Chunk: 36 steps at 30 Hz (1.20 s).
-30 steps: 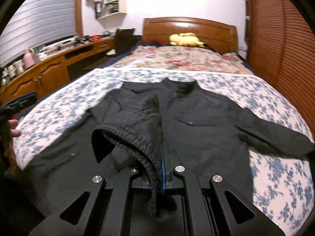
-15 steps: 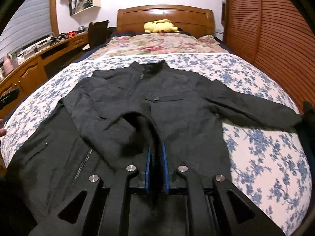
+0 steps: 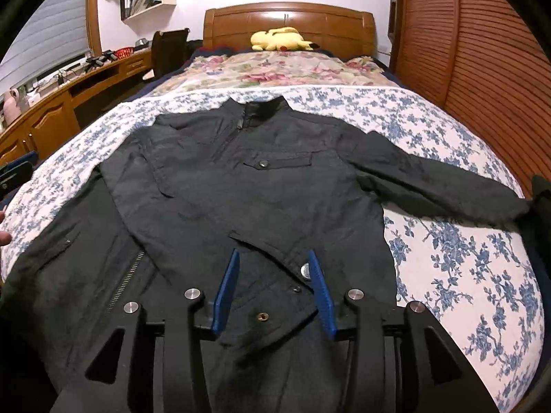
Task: Fold large clothes
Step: 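Reach the right gripper to the other sleeve cuff and grasp it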
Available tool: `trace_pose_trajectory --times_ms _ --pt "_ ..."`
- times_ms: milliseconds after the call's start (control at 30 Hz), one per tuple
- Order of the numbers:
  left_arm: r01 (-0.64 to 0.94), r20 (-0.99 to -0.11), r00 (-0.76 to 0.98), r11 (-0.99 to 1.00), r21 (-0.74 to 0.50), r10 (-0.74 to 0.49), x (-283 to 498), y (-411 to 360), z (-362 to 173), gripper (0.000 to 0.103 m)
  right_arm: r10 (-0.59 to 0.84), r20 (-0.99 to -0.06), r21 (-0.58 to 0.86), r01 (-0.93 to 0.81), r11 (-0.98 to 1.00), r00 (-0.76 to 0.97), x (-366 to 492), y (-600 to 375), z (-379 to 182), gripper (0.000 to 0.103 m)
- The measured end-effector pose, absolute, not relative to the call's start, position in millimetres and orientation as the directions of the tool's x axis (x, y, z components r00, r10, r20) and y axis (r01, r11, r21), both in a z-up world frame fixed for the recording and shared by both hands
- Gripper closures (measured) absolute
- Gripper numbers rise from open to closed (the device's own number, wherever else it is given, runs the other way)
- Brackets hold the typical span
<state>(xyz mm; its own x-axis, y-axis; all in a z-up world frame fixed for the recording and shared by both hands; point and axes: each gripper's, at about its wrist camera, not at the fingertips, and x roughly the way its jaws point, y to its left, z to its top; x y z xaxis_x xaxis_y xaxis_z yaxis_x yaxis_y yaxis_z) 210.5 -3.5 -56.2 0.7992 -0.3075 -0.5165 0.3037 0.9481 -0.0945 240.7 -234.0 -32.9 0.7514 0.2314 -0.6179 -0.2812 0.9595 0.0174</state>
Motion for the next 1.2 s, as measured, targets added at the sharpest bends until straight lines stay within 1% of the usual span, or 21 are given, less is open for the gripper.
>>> trace_pose_trajectory --times_ms 200,433,533,767,967,1033,1100,1200 --pt "0.315 -0.527 0.793 0.946 -0.073 -0.304 213 -20 -62 0.028 0.167 -0.655 -0.016 -0.234 0.972 0.737 273 -259 -49 0.06" --pt "0.305 -0.525 0.797 0.949 -0.076 -0.298 218 -32 -67 0.028 0.098 -0.656 -0.022 -0.149 0.989 0.749 314 -311 -47 0.059" --pt "0.307 -0.533 0.791 0.949 -0.077 -0.299 224 -38 -70 0.028 0.058 -0.664 -0.018 -0.093 0.995 0.746 333 -336 -49 0.058" --pt "0.313 -0.56 0.775 0.948 -0.065 -0.294 237 -52 -80 0.028 -0.023 -0.696 0.018 0.049 0.999 0.718 378 -404 -63 0.055" --pt "0.324 -0.568 0.767 0.944 -0.059 -0.299 239 -58 -82 0.028 -0.043 -0.719 0.075 0.138 0.988 0.694 413 -452 -75 0.054" --pt "0.327 -0.568 0.765 0.943 -0.063 -0.304 239 -58 -82 0.028 -0.014 -0.723 0.129 0.155 0.979 0.69 420 -464 -78 0.048" --pt "0.329 -0.571 0.763 0.942 -0.062 -0.304 239 -59 -82 0.028 0.012 -0.719 0.181 0.17 0.969 0.695 429 -476 -84 0.039" --pt "0.332 -0.573 0.761 0.942 -0.058 -0.303 239 -60 -82 0.028 0.029 -0.717 0.226 0.193 0.955 0.696 438 -488 -88 0.036"
